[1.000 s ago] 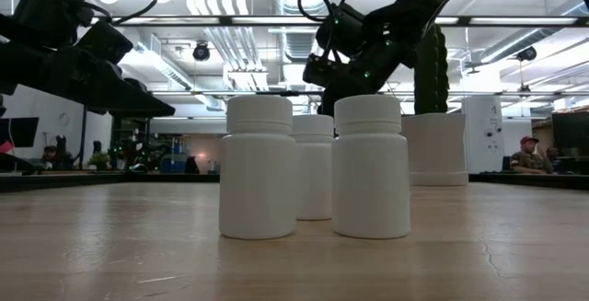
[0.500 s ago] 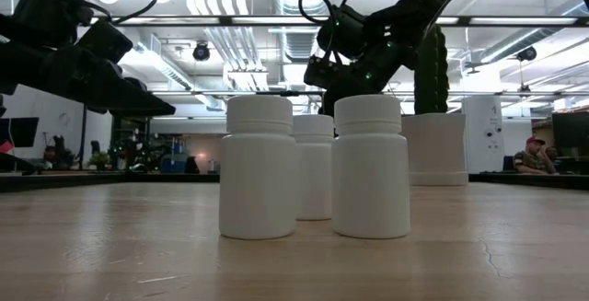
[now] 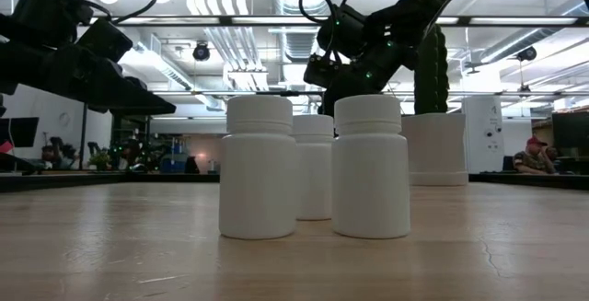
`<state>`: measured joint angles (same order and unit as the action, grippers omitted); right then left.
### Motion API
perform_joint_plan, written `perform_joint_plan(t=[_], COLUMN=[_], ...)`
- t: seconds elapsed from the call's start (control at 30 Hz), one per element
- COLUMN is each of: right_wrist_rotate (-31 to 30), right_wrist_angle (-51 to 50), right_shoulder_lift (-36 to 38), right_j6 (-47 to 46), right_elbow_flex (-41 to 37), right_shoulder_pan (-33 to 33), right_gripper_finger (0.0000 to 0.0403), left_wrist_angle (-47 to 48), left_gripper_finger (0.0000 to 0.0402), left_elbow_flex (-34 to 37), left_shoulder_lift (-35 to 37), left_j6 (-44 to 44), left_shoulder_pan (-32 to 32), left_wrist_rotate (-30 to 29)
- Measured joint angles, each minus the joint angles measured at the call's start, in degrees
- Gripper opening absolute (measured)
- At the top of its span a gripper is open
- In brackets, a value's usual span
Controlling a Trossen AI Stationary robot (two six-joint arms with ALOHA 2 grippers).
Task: Pick and place pill bottles into a basket
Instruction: Put the white pill bottle into the red basket
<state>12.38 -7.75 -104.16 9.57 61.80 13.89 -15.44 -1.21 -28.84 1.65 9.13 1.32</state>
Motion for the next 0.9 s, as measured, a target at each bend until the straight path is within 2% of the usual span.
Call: perform_joint_plan(t=[0.4,0.9], right_wrist_rotate=[-0.52,-0.50], right_wrist_angle=[-0.91,-10.24], right_shoulder_lift=[0.00,0.00], right_j6=[1.61,4.78], right_elbow_flex=[1.99,9.93], right_shoulder_pan=[0.77,1.17], right_gripper_finger=[0.0143,0.0143], left_wrist_angle=[-0.02,0.02], left_gripper_finger=[0.0244,0.0244], left_elbow_flex=[0.00,0.00], left_shoulder_lift=[0.00,0.00], left_j6=[0.00,0.00], left_shoulder_pan=[0.00,0.00], left_wrist_rotate=[0.00,0.00])
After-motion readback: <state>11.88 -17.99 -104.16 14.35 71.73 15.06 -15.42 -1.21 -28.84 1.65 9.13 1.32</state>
